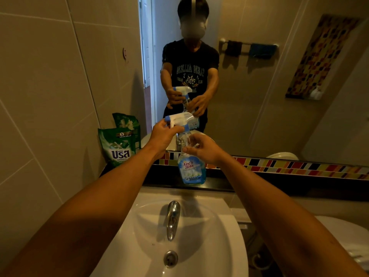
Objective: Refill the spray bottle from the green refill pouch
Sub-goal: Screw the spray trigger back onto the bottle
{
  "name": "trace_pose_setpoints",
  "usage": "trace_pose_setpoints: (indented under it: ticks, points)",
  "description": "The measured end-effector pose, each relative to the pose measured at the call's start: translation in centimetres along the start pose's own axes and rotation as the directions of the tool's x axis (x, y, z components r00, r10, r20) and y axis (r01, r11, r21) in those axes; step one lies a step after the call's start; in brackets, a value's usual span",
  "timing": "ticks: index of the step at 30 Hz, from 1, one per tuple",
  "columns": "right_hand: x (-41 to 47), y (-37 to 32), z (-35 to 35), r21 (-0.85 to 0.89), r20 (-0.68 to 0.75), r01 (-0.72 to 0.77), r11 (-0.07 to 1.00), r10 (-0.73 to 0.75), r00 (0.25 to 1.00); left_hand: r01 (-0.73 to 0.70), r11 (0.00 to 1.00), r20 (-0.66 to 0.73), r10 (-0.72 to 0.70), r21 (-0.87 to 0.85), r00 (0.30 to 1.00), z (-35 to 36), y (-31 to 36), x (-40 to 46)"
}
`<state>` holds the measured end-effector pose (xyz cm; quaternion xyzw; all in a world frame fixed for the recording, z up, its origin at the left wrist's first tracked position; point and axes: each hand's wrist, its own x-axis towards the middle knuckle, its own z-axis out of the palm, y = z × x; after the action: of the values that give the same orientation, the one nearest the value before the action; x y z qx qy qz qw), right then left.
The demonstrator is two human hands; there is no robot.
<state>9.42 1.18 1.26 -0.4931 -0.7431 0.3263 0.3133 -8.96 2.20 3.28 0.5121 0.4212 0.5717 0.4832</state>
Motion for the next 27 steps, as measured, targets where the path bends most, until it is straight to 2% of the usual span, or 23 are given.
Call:
trace_pose_setpoints:
  ticks: [4,10,14,17,27]
  points:
    - [0.02,-0.24,-0.05,-0.009,0.001,0.002,1.0,-0.002,1.0,0.009,0.999,0.006,-0.009,-0.043,1.0,0.56,0.05,-0.03]
    - [0.06,0.18,-0.42,-0.02,0.007,-0.01,1.0,0.01,1.0,0.004,1.0,0.006,-0.004,-0.005,1.0,0.83,0.38,0.18]
    - [0.0,-0.04,-0.47,-0.027,0.004,0.016,1.0,-0.016,1.0,0.046,0.996,-0.004,-0.046,-0.076,0.999,0.85,0.37,0.13]
    - [-0.03,-0.15,-0.61,-0.013,0.026,0.007,1.0,-0.007,1.0,0.049,0.998,-0.042,-0.051,-0.038,0.998,0.57,0.44,0.24]
    - [-0.18,-0.31,-0.49,0.054,0.045,-0.019,0.998,0.017,0.999,-0.008,1.0,-0.036,0.008,0.0,0.999,0.79,0.29,-0.23]
